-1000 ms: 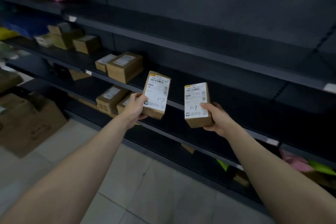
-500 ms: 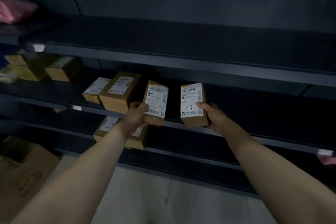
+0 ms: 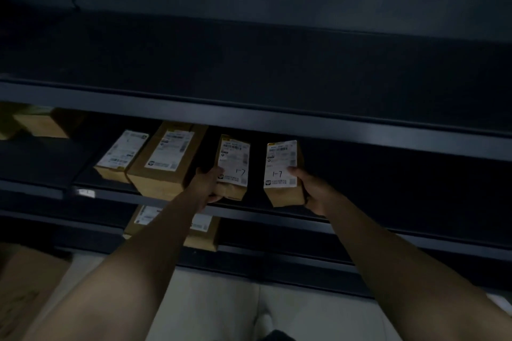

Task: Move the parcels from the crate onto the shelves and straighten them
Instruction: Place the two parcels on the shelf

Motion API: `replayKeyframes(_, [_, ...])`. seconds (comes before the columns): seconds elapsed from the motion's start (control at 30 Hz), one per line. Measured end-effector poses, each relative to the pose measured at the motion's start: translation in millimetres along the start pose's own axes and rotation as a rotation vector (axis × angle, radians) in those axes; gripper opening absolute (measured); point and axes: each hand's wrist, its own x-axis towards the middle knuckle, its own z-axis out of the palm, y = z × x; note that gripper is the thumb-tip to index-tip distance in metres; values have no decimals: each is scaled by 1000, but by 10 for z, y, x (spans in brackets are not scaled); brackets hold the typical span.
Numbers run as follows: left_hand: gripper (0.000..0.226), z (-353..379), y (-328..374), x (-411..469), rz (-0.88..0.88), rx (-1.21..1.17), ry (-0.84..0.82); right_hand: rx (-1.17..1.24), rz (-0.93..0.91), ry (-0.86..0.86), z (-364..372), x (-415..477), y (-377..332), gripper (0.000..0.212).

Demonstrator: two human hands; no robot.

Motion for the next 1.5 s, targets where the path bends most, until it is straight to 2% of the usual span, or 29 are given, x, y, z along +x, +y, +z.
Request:
replayKeyframes(0.2, [19,32,-61,271,-59,-27,-20,90,57,3,98,176,-21,36])
replayKeyframes(0.4, [19,-31,-71,421,-77,-20,-53,77,98,47,143,153,21,30])
replayKeyframes(0.5, [20,-85,-70,400,-82,35,-81,51,142,97,169,79,102,35])
replayKeyframes(0.67, [36,-213,-116,321,-71,134,-122,131,126,147,317,-139,194,23])
replayKeyframes(0.8, [47,-308,-143,208,-13,306,-139,180,35,314,470,-244,233,33])
replayKeyframes(0.9, [44,-338,-106,126,69,477,-174,62,-37,534,542,-355,246,36])
replayKeyframes(1.0, [51,-363,10,0,206,767,-182,-78,-91,625,638,-564,233,39])
replayKeyframes(1.1, [61,-263,119,-263,435,1065,-198,-204,-165,658,701,-862,251,45])
replayKeyframes(1.23, [42,174,231,-868,745,1132,-410,-399,-236,686,585,-1436,252,50])
replayKeyframes(1.3, [40,466,246,-1224,912,1158,-505,-496,-248,750,403,-1792,257,52])
replayKeyframes(1.4, [41,930,218,-1883,1139,1203,-602,-698,-223,941,32,-2428,311,55])
replayKeyframes(1.5, [40,1378,83,-2635,1468,1153,-732,-860,-142,1153,-390,-3169,487,52])
